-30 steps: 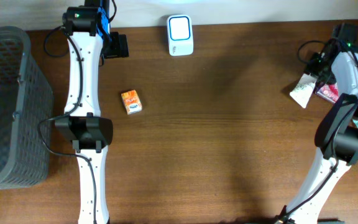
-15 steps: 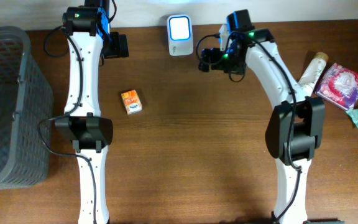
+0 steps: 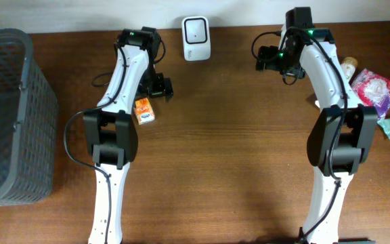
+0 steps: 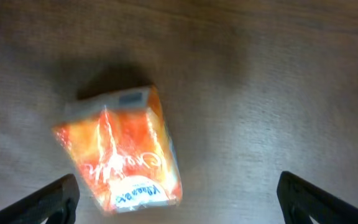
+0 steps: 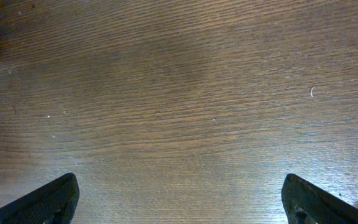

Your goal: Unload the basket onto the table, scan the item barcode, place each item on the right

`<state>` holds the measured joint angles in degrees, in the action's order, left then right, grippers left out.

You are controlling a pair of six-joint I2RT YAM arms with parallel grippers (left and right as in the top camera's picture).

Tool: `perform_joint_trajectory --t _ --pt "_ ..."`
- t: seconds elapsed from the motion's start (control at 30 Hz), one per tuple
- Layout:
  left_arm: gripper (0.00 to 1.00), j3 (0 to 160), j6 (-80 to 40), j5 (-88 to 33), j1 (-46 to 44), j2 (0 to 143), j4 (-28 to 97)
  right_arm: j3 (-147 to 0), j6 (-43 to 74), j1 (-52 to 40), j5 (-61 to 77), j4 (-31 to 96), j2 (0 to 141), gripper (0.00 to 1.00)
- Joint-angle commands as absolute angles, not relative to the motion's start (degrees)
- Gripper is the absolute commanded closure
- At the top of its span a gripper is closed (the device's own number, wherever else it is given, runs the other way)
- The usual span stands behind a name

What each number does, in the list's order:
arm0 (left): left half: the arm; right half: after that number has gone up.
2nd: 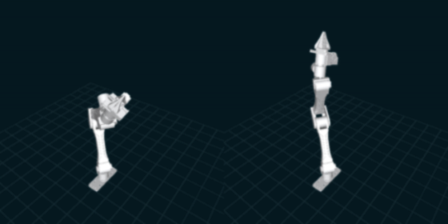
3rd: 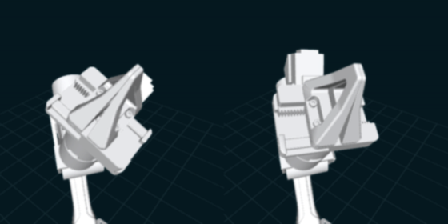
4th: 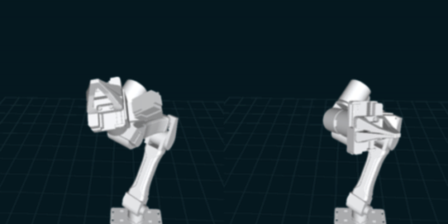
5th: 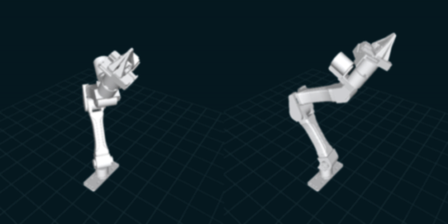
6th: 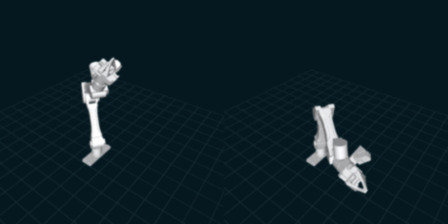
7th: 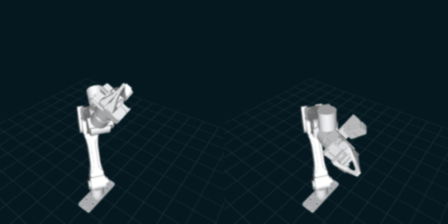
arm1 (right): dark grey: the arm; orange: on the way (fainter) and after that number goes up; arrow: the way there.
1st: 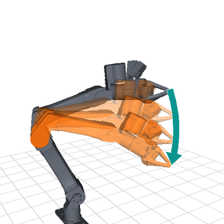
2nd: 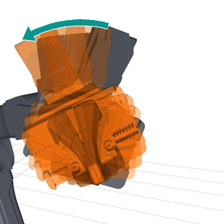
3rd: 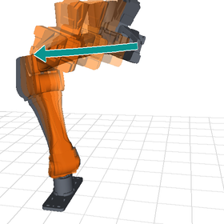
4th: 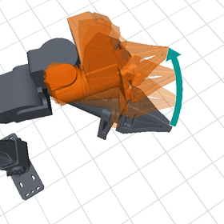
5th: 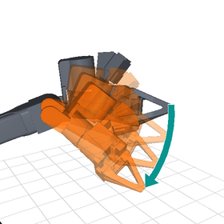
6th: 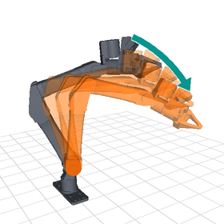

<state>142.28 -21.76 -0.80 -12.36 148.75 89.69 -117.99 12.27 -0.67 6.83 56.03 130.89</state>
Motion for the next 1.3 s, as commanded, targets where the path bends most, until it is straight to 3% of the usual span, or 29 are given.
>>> perform_joint_trajectory --t 0.0,0.1,0.13,0.17,0.3,0.4,0.43,0.47,0.5,0.63,0.67,0.7,0.77,0.87,0.97,1.0,1.03,1.07,1.1,1.17,1.23,1.27 --pt "0.13 134.89 -24.84 0.89 -12.01 148.16 83.72 -118.28 12.88 -0.62 6.15 56.14 130.67 0.01" --pt "0.6 130.96 -24.82 0.89 -12.73 148.18 78.5 -118.28 12.86 -0.62 6.15 56.14 130.67 0.01" --pt "0.92 130.91 -24.8 0.84 -13.54 148.18 78.63 -118.28 12.86 -0.62 6.15 56.14 130.67 0.01" --pt "1.0 130.91 -24.53 -0.21 -14.59 148.16 78.63 -118.28 12.86 -0.62 6.15 56.14 130.67 0.01" --pt "1.0 133.53 -16.53 -16.49 -20.67 148.16 78.06 -118.28 12.86 -0.62 6.15 56.14 130.67 0.01" --pt "0.89 139.26 -14.46 -22.13 -25.56 148.14 78.32 -118.28 12.86 -0.62 6.15 56.14 130.67 0.01" --pt "0.54 143.2 -10.76 -22.09 -27.73 148.14 79.15 -118.28 12.88 -0.62 6.15 56.14 130.67 0.01" --pt "0.11 146.78 -8.62 -21.89 -28.25 148.14 80.34 -118.28 12.86 -0.62 6.15 56.14 130.67 0.01" --pt "0.01 150.17 -8.62 -21.1 -28.14 148.09 81.82 -118.28 12.88 -0.62 6.15 56.14 130.67 0.01" --pt "0.03 170.47 -8.69 -14.0 -17.67 148.03 92.97 -118.28 12.88 -0.62 6.15 56.14 130.67 0.01" --pt "0.09 170.52 -8.69 -13.67 -16.05 148.03 94.63 -118.28 12.86 -0.62 6.15 56.14 130.67 0.01" --pt "0.36 169.73 -8.64 -14.0 -13.72 148.4 96.75 -118.28 12.86 -0.62 6.15 56.14 130.67 0.01" --pt "0.45 163.89 -8.62 -17.72 -13.02 148.46 96.75 -118.28 12.86 -0.62 6.15 56.14 130.67 0.02" --pt "0.49 148.68 -1.48 -27.11 -16.14 148.51 94.48 -118.28 12.86 -0.62 6.15 56.14 130.67 0.01" --pt "0.47 138.85 1.39 -34.24 -18.81 148.51 87.9 -118.28 12.86 -0.62 6.15 56.14 130.67 0.01" --pt "0.4 137.82 4.16 -37.5 -19.09 148.51 86.94 -118.28 12.86 -0.62 6.15 56.14 130.67 0.01" --pt "0.24 136.97 5.54 -38.61 -19.31 148.51 85.86 -118.28 12.86 -0.62 6.15 56.14 130.67 0.01" --pt "0.27 135.92 5.96 -38.61 -19.57 148.51 84.9 -118.28 12.88 -0.62 6.15 56.14 130.67 0.01" --pt "0.41 134.5 5.93 -38.65 -19.88 148.51 84.03 -118.28 12.86 -0.62 6.15 56.14 130.67 0.01" --pt "0.5 130.37 5.93 -38.63 -20.75 148.51 80.12 -118.28 12.88 -0.62 6.15 56.14 130.67 0.01" --pt "0.69 128.01 5.91 -38.61 -20.88 148.51 76.84 -118.28 12.86 -0.62 6.15 56.14 130.67 0.01" --pt "0.68 127.85 5.91 -38.63 -20.88 148.51 76.31 -118.28 12.86 -0.62 6.15 56.14 130.67 0.01"
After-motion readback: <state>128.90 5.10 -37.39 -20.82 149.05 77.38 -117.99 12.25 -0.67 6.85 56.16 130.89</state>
